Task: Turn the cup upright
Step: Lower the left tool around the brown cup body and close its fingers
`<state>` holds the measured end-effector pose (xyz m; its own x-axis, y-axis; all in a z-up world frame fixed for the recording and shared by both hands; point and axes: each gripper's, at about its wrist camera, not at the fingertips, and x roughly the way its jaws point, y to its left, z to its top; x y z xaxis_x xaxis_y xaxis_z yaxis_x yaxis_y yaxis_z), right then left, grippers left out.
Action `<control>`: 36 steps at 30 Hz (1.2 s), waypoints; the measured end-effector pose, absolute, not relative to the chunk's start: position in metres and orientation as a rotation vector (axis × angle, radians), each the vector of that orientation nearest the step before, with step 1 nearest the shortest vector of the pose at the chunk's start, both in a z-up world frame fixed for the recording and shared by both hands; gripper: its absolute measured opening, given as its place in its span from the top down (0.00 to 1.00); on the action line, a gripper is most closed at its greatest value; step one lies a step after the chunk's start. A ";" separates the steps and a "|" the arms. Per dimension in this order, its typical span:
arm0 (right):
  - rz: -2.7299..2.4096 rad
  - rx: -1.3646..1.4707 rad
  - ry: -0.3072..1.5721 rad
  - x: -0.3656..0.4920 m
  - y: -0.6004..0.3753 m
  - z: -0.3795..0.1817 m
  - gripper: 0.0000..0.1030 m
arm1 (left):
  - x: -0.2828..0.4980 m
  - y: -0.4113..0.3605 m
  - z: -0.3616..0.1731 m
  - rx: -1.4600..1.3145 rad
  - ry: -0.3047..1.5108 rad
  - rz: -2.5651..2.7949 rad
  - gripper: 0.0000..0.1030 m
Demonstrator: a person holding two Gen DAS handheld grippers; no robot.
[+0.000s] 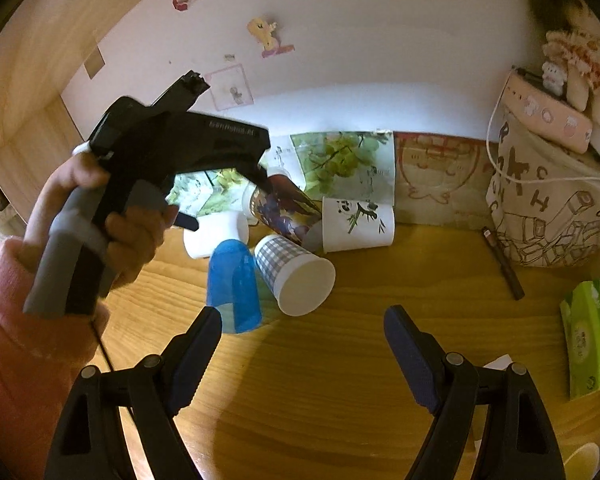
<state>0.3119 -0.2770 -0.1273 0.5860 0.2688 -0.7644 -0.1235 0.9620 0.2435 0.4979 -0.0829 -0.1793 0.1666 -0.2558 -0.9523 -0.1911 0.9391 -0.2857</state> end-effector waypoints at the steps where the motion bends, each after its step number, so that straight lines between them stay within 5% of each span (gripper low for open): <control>1: 0.235 0.173 0.925 0.314 -0.278 -0.130 0.19 | 0.502 -0.083 -0.182 -0.397 1.418 -0.045 0.01; 11: 0.236 0.234 0.977 0.328 -0.285 -0.147 0.19 | 0.523 -0.079 -0.209 -0.557 1.470 0.036 0.02; 36: 0.255 0.310 1.046 0.344 -0.295 -0.168 0.18 | 0.545 -0.097 -0.250 -0.693 1.583 -0.013 0.30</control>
<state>0.3444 -0.2946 -0.1681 0.4787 0.3506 -0.8049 -0.0590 0.9276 0.3690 0.5447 -0.0973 -0.2505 0.0296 -0.4326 -0.9011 -0.4174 0.8138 -0.4044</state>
